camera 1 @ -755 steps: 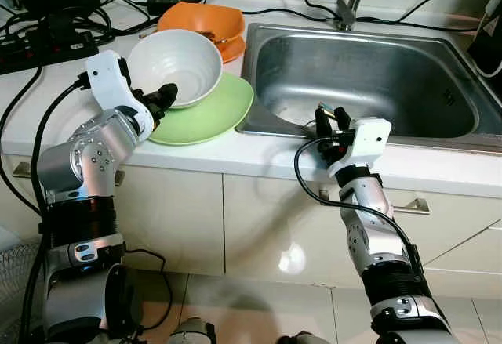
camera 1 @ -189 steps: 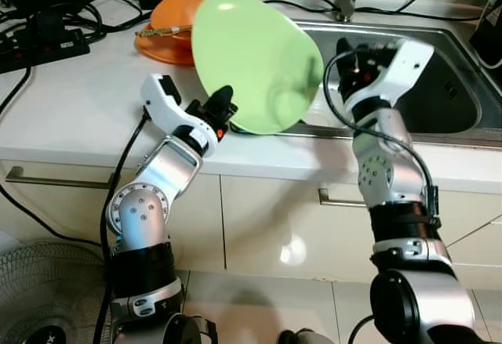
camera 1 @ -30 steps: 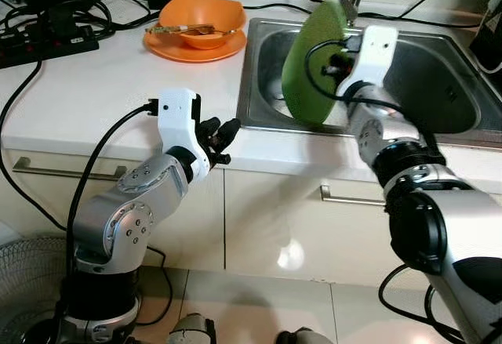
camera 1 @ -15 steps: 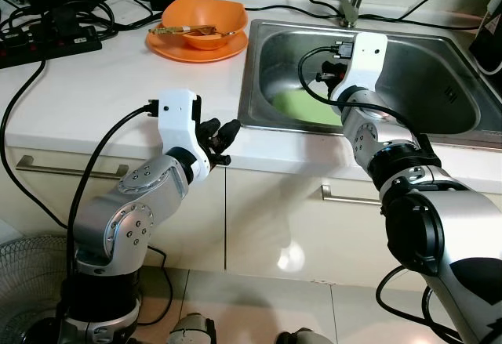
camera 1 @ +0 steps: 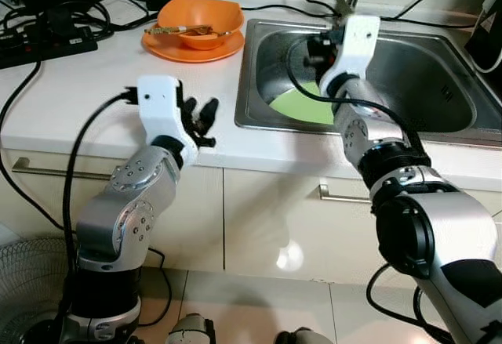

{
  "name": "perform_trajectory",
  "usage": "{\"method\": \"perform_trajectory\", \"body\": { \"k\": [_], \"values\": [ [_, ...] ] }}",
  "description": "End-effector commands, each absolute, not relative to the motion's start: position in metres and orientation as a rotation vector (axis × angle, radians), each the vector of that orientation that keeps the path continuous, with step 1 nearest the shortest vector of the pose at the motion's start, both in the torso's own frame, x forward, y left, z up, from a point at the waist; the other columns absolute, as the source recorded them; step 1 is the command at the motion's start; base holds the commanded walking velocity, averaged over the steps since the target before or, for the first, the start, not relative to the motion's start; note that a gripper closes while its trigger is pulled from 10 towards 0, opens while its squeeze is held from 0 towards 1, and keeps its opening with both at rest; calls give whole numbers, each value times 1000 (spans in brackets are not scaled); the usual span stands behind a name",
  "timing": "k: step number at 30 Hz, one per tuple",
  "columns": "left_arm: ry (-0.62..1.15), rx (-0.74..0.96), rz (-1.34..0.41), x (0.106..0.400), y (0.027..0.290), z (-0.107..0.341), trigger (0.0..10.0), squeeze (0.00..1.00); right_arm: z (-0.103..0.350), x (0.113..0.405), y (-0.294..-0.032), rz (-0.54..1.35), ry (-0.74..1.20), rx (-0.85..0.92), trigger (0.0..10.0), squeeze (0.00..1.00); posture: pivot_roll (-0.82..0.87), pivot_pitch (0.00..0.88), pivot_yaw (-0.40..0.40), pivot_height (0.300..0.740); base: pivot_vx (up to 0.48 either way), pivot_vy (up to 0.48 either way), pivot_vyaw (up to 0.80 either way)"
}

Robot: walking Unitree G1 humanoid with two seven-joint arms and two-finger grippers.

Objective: Kitchen organization

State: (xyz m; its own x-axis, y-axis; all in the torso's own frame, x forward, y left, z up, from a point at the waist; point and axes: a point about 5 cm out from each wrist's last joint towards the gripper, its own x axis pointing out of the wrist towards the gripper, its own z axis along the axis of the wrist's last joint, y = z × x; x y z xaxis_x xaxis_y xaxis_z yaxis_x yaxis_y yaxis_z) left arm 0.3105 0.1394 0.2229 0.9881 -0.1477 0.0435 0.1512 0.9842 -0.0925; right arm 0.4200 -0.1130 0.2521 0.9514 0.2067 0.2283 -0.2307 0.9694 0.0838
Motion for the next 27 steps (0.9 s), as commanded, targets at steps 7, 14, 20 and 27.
{"method": "perform_trajectory", "body": {
  "k": [7, 14, 20, 27],
  "values": [
    [-198, 34, -22, 315, 149, 237, 10000, 0, 251, 409, -118, 232, -363, 116, 10000, 0, 96, 72, -56, 718, 0, 0, 0],
    [-329, 63, 22, 318, 150, 247, 10000, 0, 216, 396, -123, 200, -328, 172, 10000, 0, 79, 69, -38, 718, 0, 0, 0],
    [-321, 87, 9, 321, 149, 238, 10000, 0, 203, 386, -119, 175, -327, 170, 10000, 0, 64, 59, -22, 718, 0, 0, 0],
    [-336, 79, 36, 322, 153, 236, 10000, 0, 207, 384, -112, 197, -344, 151, 10000, 0, 66, 50, -23, 718, 0, 0, 0]
  ]
}}
